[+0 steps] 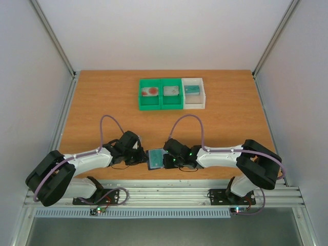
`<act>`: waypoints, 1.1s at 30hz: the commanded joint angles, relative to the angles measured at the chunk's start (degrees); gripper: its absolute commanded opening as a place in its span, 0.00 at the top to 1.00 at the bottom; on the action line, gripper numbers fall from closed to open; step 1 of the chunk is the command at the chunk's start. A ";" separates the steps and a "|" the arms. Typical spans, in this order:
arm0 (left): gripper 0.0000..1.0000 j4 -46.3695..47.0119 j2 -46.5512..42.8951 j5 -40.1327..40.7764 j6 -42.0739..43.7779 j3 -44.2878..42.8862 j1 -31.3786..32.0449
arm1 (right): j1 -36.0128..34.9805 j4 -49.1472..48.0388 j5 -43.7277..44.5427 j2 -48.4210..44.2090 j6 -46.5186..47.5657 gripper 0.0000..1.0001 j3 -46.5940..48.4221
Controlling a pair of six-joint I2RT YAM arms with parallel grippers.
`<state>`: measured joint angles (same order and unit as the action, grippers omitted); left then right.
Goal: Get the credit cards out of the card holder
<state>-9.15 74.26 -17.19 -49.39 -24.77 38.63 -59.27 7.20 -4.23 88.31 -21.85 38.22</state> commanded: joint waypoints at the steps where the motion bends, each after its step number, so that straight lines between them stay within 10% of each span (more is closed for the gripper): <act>1: 0.84 -6.97 2.33 5.24 1.12 1.00 -0.19 | 1.08 5.87 3.15 -2.18 -0.55 0.90 -1.14; 33: 0.80 -4.71 -1.76 1.54 -0.92 0.53 -0.22 | 3.81 5.38 -5.44 4.51 3.34 0.82 11.27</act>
<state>-15.51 71.48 -16.27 -50.33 -25.50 38.59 -55.55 10.92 -10.35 90.65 -19.38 47.29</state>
